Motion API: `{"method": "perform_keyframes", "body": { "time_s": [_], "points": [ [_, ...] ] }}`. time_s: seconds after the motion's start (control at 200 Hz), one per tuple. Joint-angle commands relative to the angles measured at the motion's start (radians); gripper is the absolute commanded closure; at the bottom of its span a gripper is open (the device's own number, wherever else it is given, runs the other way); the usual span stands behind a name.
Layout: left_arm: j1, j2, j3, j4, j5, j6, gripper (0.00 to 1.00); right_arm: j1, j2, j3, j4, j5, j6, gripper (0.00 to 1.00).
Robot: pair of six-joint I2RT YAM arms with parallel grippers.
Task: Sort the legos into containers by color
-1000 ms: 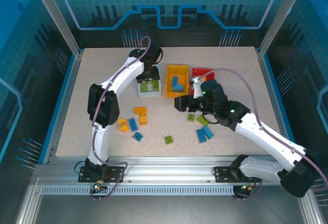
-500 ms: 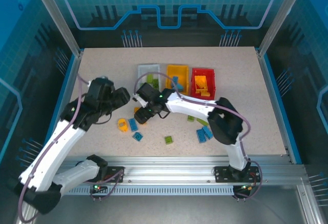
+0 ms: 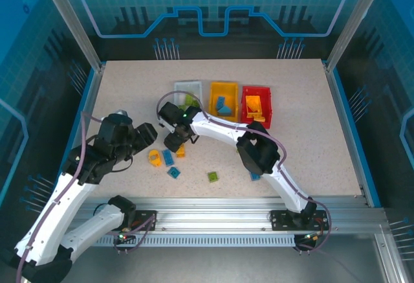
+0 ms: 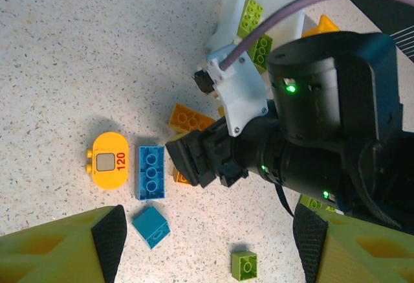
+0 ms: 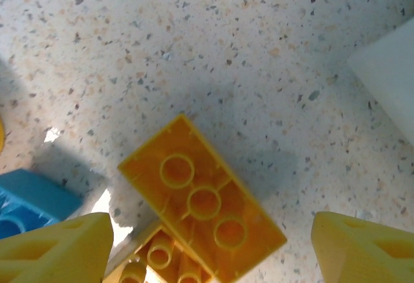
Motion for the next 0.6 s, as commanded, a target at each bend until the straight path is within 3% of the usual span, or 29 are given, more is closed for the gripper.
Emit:
{"method": "perform_keyframes", "body": {
  "time_s": [0.0, 0.23, 0.595],
  "points": [
    [0.007, 0.005, -0.008, 0.005, 0.035, -0.015, 0.27, 0.000, 0.061, 0.062, -0.076, 0.020, -0.023, 0.19],
    [0.007, 0.005, -0.007, 0.004, 0.046, -0.018, 0.28, -0.007, 0.109, 0.128, -0.088, 0.011, -0.011, 0.25],
    [0.006, 0.007, -0.032, 0.040, 0.077, -0.017, 0.28, -0.011, 0.077, 0.119, -0.064, 0.042, 0.011, 0.61]
  ]
}}
